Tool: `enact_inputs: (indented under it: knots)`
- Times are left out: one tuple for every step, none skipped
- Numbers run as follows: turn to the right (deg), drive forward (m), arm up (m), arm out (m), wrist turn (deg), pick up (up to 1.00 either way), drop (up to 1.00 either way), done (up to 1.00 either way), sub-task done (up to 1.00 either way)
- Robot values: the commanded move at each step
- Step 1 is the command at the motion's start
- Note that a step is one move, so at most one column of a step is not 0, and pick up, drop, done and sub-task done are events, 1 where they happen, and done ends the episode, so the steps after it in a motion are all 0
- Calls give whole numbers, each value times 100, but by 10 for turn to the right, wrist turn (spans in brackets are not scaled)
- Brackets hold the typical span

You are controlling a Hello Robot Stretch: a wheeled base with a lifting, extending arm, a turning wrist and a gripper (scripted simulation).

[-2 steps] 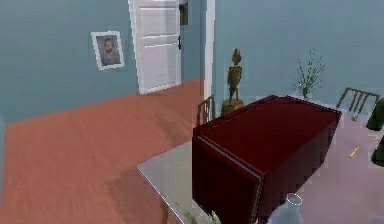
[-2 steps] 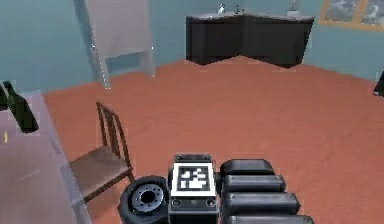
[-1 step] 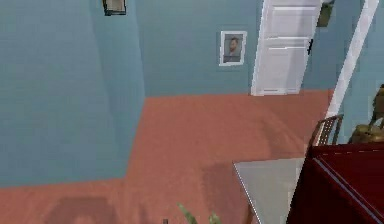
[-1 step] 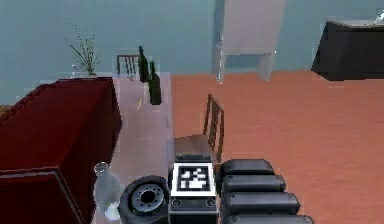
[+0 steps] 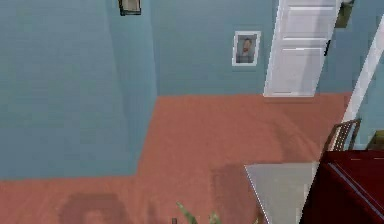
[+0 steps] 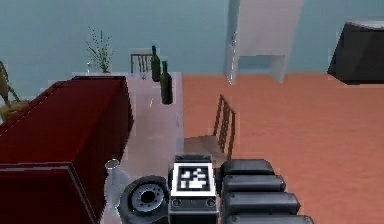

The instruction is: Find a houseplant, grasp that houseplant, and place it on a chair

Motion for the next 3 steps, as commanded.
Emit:
enact_inputs:
  knots:
    - [240,0,0,0,0,0,0,0,0]
    - [-450,0,0,0,0,0,0,0,0]
    - [-390,0,0,0,0,0,0,0,0]
